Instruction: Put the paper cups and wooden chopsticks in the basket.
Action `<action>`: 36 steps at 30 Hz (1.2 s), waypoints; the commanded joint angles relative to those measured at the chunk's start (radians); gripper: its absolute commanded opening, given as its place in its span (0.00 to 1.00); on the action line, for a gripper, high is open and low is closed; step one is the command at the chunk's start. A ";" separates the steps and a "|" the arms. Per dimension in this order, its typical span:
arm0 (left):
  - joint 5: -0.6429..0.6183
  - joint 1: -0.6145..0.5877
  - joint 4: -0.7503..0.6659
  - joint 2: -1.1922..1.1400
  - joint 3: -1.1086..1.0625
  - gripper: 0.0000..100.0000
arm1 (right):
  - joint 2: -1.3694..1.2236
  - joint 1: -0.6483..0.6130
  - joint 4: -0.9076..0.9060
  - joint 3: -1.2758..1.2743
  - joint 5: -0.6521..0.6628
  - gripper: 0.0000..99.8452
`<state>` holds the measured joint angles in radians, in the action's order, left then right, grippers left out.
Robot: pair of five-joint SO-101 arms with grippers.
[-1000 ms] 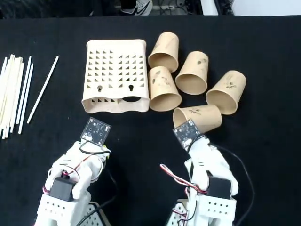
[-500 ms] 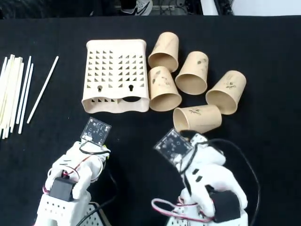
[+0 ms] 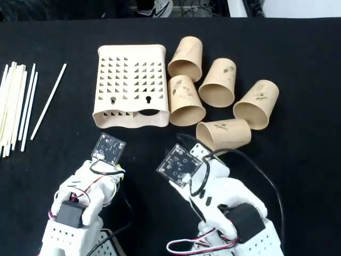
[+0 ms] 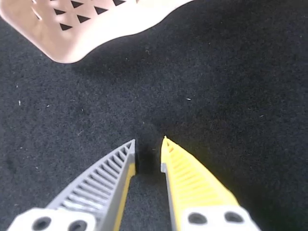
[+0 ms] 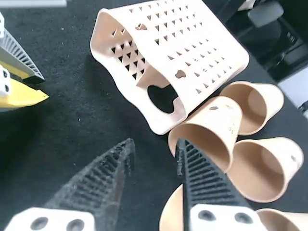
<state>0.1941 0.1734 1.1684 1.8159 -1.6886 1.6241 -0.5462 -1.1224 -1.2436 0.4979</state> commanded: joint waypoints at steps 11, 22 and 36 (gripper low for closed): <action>0.005 0.012 0.002 0.005 -0.008 0.10 | 0.196 0.328 0.279 -0.248 -0.209 0.16; 0.005 0.110 0.002 0.005 -0.008 0.10 | 0.263 0.368 0.264 -0.314 -0.224 0.02; 0.193 0.001 -0.052 0.005 0.136 0.10 | 0.269 0.247 0.068 -0.226 -0.181 0.23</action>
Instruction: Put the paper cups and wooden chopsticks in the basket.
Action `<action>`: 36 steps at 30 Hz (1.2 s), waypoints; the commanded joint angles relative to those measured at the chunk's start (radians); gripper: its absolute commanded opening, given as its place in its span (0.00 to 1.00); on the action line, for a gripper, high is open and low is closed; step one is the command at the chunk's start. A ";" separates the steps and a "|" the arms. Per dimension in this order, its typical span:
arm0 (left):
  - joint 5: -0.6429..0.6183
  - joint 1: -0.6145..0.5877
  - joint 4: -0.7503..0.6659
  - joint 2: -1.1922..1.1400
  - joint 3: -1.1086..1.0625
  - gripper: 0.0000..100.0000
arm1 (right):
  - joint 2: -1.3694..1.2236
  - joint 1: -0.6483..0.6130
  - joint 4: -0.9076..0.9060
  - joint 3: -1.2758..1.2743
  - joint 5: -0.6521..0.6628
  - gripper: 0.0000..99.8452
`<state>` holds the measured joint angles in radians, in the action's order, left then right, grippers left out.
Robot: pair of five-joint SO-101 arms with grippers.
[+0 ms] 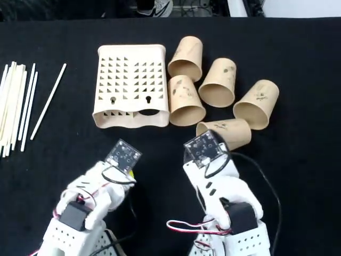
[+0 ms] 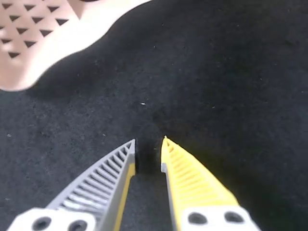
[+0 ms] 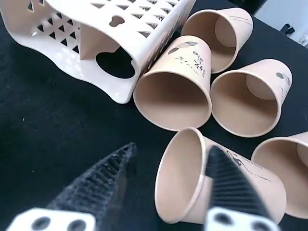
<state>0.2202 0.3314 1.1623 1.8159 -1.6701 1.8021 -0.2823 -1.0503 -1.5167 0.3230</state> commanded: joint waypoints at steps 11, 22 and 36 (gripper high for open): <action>0.021 -0.354 -0.308 -0.006 0.343 0.11 | 0.091 -0.017 -0.020 0.053 0.046 0.25; 0.058 -0.524 -0.505 -0.858 0.621 0.28 | 0.091 -0.015 -0.006 0.048 0.035 0.40; 0.095 -0.544 -1.077 -1.703 0.759 0.32 | 0.091 -0.011 0.081 -0.039 0.026 0.22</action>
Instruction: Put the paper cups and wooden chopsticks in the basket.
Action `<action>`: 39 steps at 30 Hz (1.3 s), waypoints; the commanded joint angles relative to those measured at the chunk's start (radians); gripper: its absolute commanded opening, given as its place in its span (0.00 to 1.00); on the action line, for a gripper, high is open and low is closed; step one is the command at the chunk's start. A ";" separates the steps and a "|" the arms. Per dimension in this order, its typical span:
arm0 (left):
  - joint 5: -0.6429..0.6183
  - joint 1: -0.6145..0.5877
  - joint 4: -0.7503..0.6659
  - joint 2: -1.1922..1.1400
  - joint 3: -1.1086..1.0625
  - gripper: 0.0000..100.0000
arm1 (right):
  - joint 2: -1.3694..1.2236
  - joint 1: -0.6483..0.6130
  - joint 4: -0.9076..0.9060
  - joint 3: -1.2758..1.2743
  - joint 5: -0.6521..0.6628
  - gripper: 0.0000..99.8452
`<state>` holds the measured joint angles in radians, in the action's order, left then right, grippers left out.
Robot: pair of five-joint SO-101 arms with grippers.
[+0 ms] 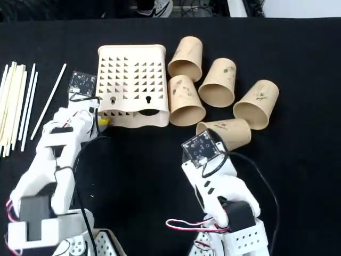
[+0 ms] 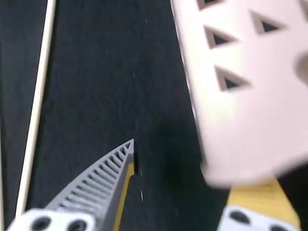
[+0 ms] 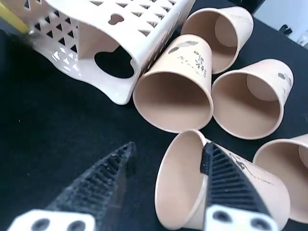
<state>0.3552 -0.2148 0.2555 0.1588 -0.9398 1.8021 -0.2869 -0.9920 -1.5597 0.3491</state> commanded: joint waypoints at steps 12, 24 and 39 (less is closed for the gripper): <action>-0.077 0.035 -0.301 0.012 -0.015 0.03 | 0.091 -0.011 0.028 -0.004 0.005 0.22; -0.157 0.051 0.853 0.535 0.427 0.03 | 0.081 0.133 -0.038 0.162 0.008 0.22; -0.307 0.051 1.332 0.517 0.727 0.06 | -0.723 0.198 -0.118 0.773 0.265 0.25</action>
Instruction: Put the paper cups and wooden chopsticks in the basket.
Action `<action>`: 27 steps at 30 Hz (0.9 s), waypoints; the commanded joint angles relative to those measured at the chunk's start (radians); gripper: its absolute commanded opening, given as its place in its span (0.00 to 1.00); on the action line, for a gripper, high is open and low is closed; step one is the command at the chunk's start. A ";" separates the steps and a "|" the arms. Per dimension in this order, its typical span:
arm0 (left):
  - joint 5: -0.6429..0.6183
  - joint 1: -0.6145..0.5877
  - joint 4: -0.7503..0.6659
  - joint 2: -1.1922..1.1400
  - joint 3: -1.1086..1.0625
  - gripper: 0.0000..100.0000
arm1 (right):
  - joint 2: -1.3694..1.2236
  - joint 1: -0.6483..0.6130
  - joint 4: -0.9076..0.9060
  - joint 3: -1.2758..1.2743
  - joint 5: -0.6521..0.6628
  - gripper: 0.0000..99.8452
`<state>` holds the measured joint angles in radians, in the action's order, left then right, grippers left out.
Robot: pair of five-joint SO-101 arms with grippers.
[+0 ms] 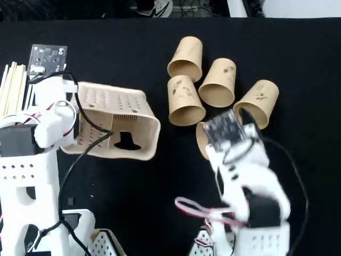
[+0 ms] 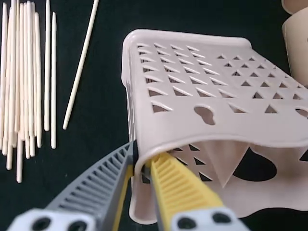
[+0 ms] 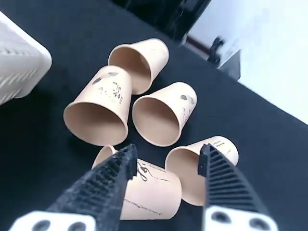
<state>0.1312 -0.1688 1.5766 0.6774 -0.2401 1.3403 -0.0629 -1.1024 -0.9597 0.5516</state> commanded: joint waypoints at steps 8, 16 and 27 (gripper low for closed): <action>-0.133 -0.016 0.014 -0.281 0.077 0.25 | -0.682 -0.135 0.126 0.331 0.199 0.34; -0.160 -0.125 0.020 -0.635 0.348 0.26 | -0.773 -0.181 0.181 0.292 0.328 0.34; -0.161 -0.122 0.184 -0.902 0.789 0.26 | -0.863 -0.152 0.601 0.067 0.330 0.34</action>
<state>-0.0238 -0.2885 1.7024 -0.1895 0.3905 0.4918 -0.2317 -0.6068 -0.8815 0.8753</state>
